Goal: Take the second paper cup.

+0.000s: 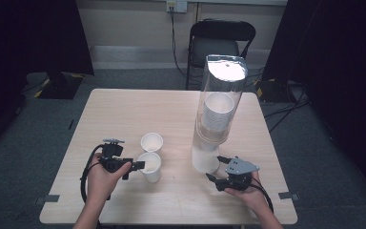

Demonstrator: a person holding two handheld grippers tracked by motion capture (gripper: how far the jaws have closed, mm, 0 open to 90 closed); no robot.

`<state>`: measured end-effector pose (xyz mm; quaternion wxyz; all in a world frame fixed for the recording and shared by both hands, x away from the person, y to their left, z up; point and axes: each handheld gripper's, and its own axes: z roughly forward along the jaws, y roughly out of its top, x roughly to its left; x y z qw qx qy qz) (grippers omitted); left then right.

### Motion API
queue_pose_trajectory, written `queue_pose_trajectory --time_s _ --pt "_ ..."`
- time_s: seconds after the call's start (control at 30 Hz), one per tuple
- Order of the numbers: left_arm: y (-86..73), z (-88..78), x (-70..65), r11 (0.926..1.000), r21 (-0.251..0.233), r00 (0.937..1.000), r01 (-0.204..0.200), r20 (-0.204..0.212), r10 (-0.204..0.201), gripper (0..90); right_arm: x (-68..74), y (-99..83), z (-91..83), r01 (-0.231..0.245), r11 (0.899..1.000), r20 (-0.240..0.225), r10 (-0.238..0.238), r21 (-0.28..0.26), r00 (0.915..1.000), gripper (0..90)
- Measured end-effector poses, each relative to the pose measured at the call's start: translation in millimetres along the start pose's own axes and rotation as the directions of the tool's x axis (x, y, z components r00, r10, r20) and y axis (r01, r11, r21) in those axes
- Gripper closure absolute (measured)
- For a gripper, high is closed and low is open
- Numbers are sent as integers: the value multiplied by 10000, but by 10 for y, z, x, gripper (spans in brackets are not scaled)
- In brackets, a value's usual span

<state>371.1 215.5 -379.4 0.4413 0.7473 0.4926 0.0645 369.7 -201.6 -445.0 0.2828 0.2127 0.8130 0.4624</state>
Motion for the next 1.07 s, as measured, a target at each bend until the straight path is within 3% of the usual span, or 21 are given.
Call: queue_pose_trajectory --time_s 0.07,0.1,0.17,0.23,0.33,0.43,0.57,0.63,0.7,0.77,0.8,0.83,0.87,0.93,1.07 --pt "-21 -122 11 9978 -579 9988 -330 332 350 298 -63 -49 -31 -389 9990 57 388 199 9992 226" --pt "-54 -199 33 9950 -717 9959 -692 537 731 296 -92 -68 -44 -523 9982 148 519 291 9985 226" --pt "-141 -297 86 9904 -742 9895 -1170 764 1227 229 -148 -102 -71 -796 9956 245 785 493 9966 223" --pt "-286 -353 191 9841 -628 9809 -1662 919 1716 219 -202 -140 -112 -1089 9919 318 1070 658 9937 215" --pt "-508 -365 380 9830 -315 9809 -1810 661 1827 195 -250 -198 -156 -1472 9848 115 1468 921 9891 168" --pt "-739 -328 584 9845 52 9843 -1754 189 1753 209 -269 -250 -195 -1425 9805 62 1429 1351 9897 154" --pt "-977 -287 760 9710 519 9696 -2335 -625 2366 220 -288 -300 -238 -1441 9734 -11 1467 1779 9892 147" --pt "-1011 -289 771 9670 526 9653 -2493 -668 2525 220 -303 -326 -270 -1501 9709 43 1520 1864 9884 148" --pt "-1015 -282 781 9480 813 9465 -3078 -751 3138 216 -324 -365 -299 -1683 9659 3 1716 1967 9852 147" --pt "-1022 -265 791 9387 807 9359 -3351 -861 3415 208 -342 -410 -319 -1819 9593 118 1838 2158 9829 148" --pt "-1030 -250 799 9385 820 9356 -3355 -870 3421 207 -358 -439 -330 -1921 9540 138 1941 2304 9809 148" --pt "-1042 -232 813 9308 688 9274 -3589 -863 3640 198 -371 -451 -337 -1932 9510 186 1945 2415 9807 148" --pt "-1054 -216 817 9283 568 9246 -3675 -852 3712 174 -372 -455 -349 -1918 9513 289 1905 2412 9813 148" --pt "-1067 -189 821 9116 500 9069 -4079 -931 4109 161 -381 -466 -356 -1913 9495 377 1879 2485 9815 146" --pt "-1065 -178 807 9145 517 9090 -4012 -1008 4045 150 -405 -482 -374 -2199 9419 486 2146 2538 9755 146"
